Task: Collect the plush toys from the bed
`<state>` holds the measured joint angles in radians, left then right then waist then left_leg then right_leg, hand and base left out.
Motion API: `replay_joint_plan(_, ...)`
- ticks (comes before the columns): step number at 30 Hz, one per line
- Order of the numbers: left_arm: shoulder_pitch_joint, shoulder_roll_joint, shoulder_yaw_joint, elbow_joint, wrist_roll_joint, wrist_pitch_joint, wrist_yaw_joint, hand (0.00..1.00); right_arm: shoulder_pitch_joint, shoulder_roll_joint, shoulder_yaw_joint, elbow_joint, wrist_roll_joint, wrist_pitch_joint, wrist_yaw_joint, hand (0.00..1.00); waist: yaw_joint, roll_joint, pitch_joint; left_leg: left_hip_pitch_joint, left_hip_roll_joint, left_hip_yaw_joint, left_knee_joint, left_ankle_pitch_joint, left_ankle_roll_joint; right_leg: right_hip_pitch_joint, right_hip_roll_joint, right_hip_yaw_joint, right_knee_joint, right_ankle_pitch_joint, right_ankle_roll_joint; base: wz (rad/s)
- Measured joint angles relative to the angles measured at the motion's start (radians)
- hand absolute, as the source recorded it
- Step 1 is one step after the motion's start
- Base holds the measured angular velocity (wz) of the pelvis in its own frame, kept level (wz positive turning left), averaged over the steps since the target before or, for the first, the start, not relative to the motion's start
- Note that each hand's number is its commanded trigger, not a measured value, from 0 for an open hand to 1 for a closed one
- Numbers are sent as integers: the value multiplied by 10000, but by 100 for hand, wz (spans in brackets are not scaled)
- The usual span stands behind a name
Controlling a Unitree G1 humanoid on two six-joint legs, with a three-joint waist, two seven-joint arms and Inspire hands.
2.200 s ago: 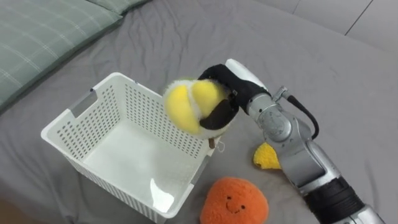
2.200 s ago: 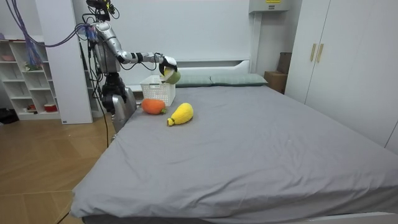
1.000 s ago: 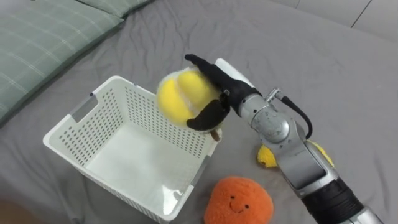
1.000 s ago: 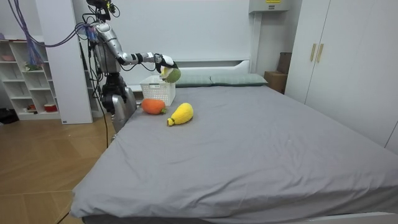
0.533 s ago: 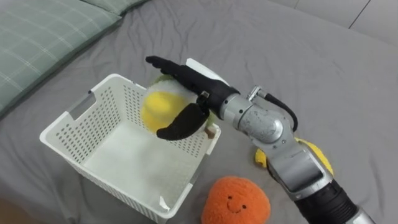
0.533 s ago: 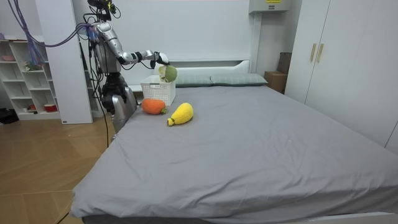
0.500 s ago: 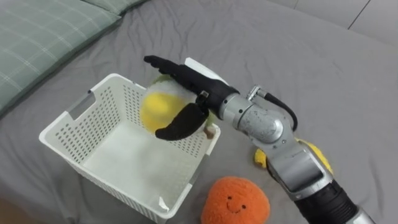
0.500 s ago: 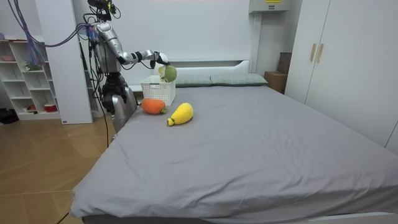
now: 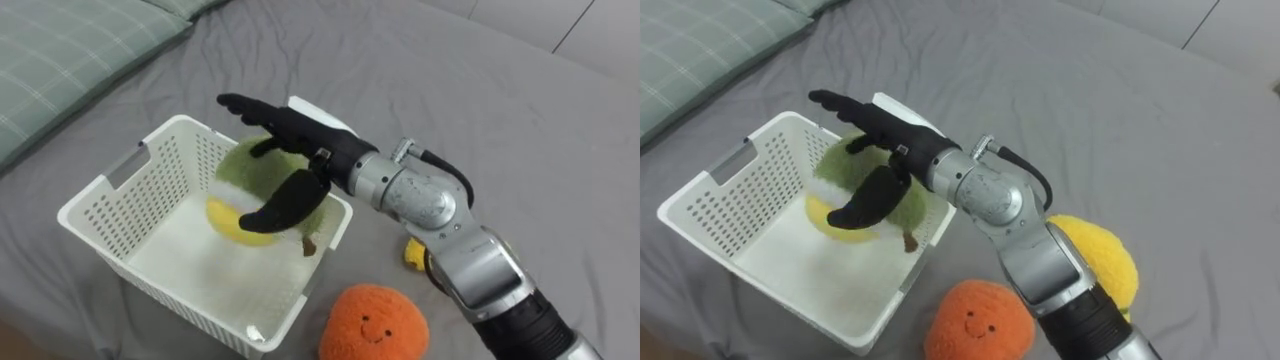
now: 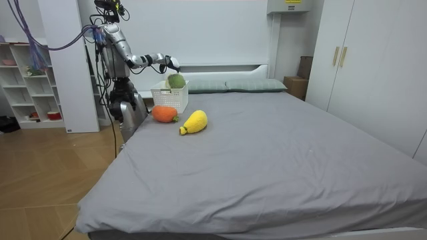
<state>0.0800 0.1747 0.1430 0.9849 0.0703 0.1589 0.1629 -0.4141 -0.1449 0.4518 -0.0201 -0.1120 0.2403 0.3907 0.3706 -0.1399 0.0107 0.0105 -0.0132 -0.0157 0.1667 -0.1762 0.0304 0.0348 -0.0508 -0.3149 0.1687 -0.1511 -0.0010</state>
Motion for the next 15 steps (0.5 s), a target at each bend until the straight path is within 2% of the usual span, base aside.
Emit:
replay_joint_plan(10, -9, 1, -28, 234, -22, -265, 20, 0, 0, -52, -2, -250, 569, -3, 47, 0, -65, 55, 38, 23, 5, 104, -27, -1, 2, -9, 9, 137, 5, 0, -1, -3)
replay_joint_plan(15, -4, 1, -26, 355, -21, -349, 20, 0, -1, -55, -12, -448, 1506, -147, 40, 0, -116, 102, 65, 18, 5, 93, -27, -1, 2, -4, 9, 137, -1, 0, -1, 0)
